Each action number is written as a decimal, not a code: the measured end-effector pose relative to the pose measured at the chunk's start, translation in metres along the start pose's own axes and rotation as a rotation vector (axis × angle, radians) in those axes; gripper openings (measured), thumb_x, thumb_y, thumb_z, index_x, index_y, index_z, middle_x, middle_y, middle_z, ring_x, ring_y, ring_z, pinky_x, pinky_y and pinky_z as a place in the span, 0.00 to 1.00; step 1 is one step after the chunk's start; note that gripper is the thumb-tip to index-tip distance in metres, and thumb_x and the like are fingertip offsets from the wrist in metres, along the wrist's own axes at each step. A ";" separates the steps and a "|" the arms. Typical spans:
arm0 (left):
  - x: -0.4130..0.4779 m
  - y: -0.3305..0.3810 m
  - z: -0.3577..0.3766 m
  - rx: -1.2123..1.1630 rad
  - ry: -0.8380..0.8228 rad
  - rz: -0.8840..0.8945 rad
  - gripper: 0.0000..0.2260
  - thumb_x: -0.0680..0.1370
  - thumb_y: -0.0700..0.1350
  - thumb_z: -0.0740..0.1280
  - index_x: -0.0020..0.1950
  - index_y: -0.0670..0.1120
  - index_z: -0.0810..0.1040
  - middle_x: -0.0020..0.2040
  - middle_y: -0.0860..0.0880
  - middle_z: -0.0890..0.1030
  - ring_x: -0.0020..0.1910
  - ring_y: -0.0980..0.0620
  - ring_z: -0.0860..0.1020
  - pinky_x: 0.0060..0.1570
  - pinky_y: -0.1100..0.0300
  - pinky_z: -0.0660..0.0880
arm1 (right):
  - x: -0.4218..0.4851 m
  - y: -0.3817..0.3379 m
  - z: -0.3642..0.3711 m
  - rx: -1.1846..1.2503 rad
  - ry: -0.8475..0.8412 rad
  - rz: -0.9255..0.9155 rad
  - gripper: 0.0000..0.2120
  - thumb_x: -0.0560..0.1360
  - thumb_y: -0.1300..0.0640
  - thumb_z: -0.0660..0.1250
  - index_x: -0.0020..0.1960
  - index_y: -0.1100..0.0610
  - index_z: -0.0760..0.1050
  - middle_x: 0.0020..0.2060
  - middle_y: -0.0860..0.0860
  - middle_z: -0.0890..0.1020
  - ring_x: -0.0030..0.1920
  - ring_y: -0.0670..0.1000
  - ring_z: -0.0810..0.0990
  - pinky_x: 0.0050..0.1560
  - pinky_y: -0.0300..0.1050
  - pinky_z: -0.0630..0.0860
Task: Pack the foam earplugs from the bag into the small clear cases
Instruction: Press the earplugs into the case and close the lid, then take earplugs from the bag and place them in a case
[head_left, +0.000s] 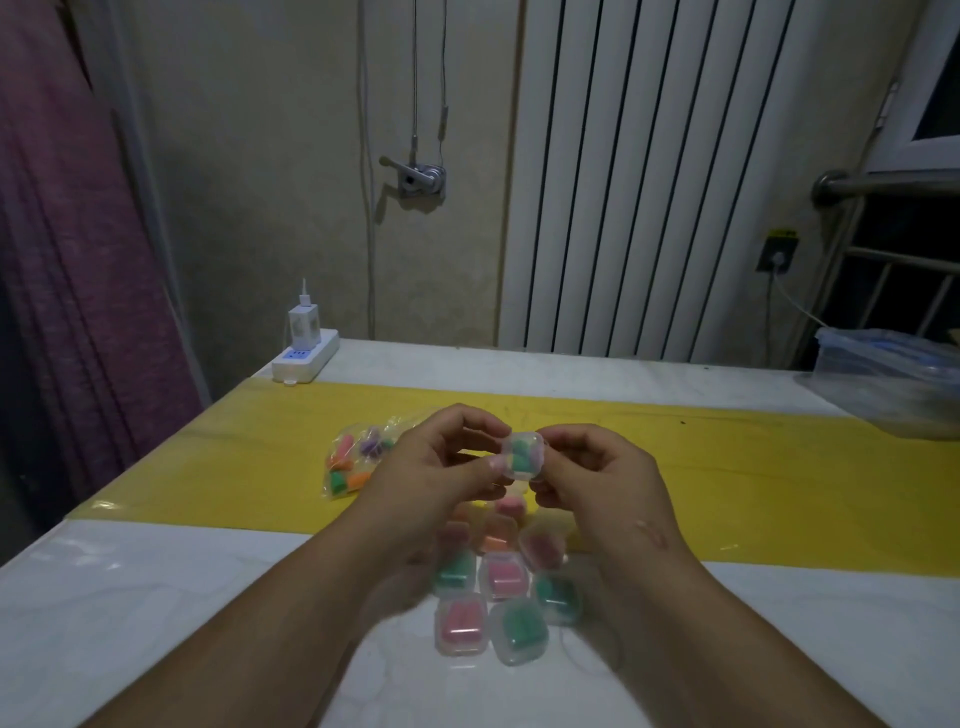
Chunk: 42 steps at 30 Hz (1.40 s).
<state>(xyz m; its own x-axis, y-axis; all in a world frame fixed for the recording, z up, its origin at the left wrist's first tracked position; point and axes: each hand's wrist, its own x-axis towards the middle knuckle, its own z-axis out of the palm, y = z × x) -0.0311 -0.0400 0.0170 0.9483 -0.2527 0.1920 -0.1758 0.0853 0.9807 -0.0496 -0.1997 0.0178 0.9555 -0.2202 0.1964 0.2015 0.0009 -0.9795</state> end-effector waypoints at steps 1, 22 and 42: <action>0.000 -0.001 0.000 -0.004 0.009 -0.005 0.08 0.73 0.37 0.72 0.50 0.46 0.80 0.48 0.46 0.84 0.45 0.46 0.83 0.50 0.47 0.80 | -0.001 -0.001 0.000 0.029 -0.006 0.016 0.04 0.73 0.63 0.73 0.47 0.59 0.82 0.35 0.53 0.85 0.31 0.46 0.80 0.34 0.38 0.79; 0.006 -0.010 -0.007 0.523 0.297 0.266 0.08 0.73 0.41 0.73 0.41 0.54 0.80 0.37 0.64 0.79 0.34 0.61 0.74 0.35 0.70 0.71 | 0.020 -0.016 -0.039 -0.330 -0.044 0.045 0.03 0.73 0.62 0.73 0.42 0.55 0.83 0.37 0.53 0.85 0.37 0.50 0.80 0.36 0.42 0.75; 0.013 -0.019 -0.015 1.112 0.345 0.049 0.15 0.76 0.52 0.68 0.62 0.54 0.80 0.68 0.53 0.75 0.68 0.50 0.68 0.66 0.57 0.61 | 0.019 -0.004 -0.033 -0.968 -0.086 0.069 0.09 0.71 0.48 0.74 0.35 0.51 0.79 0.34 0.45 0.82 0.38 0.47 0.79 0.40 0.43 0.74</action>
<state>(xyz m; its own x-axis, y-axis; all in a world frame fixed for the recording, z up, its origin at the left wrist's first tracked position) -0.0116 -0.0302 0.0002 0.9254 0.0180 0.3785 -0.1867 -0.8476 0.4967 -0.0391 -0.2365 0.0238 0.9789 -0.1773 0.1019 -0.0830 -0.7998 -0.5945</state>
